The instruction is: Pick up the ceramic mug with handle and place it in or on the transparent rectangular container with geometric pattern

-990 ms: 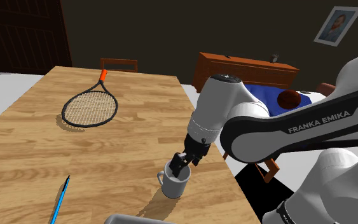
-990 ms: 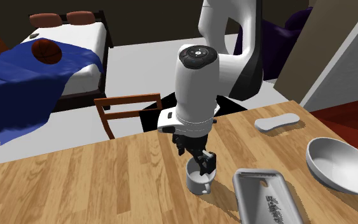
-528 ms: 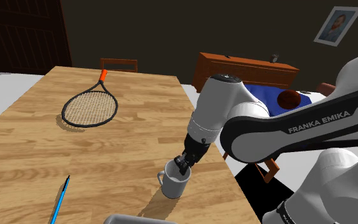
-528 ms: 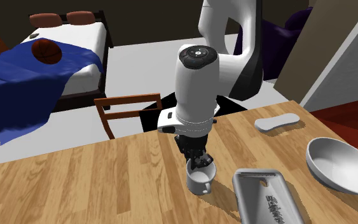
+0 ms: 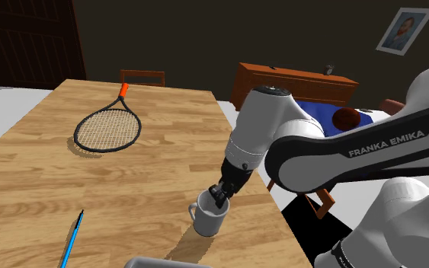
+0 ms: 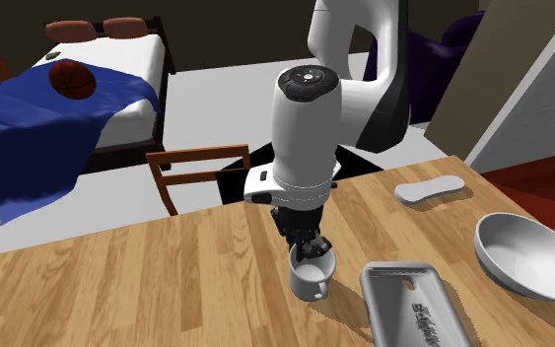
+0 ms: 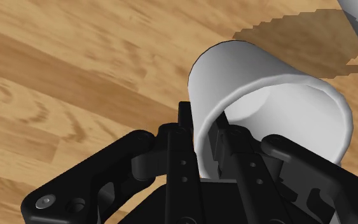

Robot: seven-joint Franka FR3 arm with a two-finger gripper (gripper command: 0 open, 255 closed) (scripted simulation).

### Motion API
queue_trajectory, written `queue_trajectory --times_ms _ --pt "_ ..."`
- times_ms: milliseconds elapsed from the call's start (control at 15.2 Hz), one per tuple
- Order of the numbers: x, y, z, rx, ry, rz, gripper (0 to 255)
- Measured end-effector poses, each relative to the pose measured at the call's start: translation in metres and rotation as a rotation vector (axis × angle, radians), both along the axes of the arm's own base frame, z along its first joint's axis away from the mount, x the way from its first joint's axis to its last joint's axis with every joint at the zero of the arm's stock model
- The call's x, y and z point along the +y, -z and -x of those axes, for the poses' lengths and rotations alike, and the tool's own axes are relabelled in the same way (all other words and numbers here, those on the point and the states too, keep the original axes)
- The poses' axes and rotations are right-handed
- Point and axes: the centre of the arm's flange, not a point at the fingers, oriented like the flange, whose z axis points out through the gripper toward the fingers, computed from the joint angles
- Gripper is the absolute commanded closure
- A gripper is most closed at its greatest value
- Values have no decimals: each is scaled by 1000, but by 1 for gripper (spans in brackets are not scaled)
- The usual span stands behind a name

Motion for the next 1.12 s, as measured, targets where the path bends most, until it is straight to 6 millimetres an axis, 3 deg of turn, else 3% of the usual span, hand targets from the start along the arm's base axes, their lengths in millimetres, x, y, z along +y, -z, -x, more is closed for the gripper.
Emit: queue_trajectory --times_ms 1122 --pt "0 -87 0 0 0 0 255"
